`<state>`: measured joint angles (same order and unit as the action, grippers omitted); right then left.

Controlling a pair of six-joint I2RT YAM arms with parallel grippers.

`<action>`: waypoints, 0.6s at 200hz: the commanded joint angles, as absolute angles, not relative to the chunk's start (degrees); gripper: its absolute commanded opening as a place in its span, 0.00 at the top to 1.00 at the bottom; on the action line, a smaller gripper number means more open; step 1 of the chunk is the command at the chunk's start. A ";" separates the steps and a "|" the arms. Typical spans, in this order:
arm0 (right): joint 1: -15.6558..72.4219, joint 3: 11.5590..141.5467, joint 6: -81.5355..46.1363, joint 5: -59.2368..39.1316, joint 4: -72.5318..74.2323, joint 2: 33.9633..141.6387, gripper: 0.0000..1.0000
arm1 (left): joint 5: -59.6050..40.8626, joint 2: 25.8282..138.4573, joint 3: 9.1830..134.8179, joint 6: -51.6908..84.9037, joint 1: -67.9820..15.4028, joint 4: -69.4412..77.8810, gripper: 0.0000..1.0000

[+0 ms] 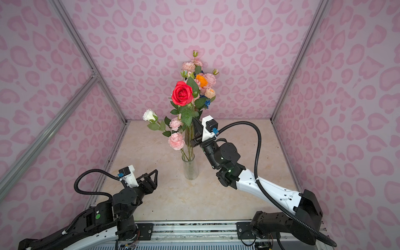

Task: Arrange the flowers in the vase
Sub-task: 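Lower the red rose stem into the clear cylinder with the right gripper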

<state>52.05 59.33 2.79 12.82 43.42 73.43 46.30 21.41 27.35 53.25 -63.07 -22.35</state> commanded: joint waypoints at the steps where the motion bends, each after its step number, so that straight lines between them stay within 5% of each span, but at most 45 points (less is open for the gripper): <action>1: 52.11 58.94 3.77 12.52 44.75 74.15 1.00 | 46.58 21.53 27.16 53.17 -63.02 -21.18 0.29; 120: 52.08 53.48 -2.52 11.91 44.03 77.98 1.00 | 46.76 20.64 25.95 53.62 -63.08 -21.51 0.29</action>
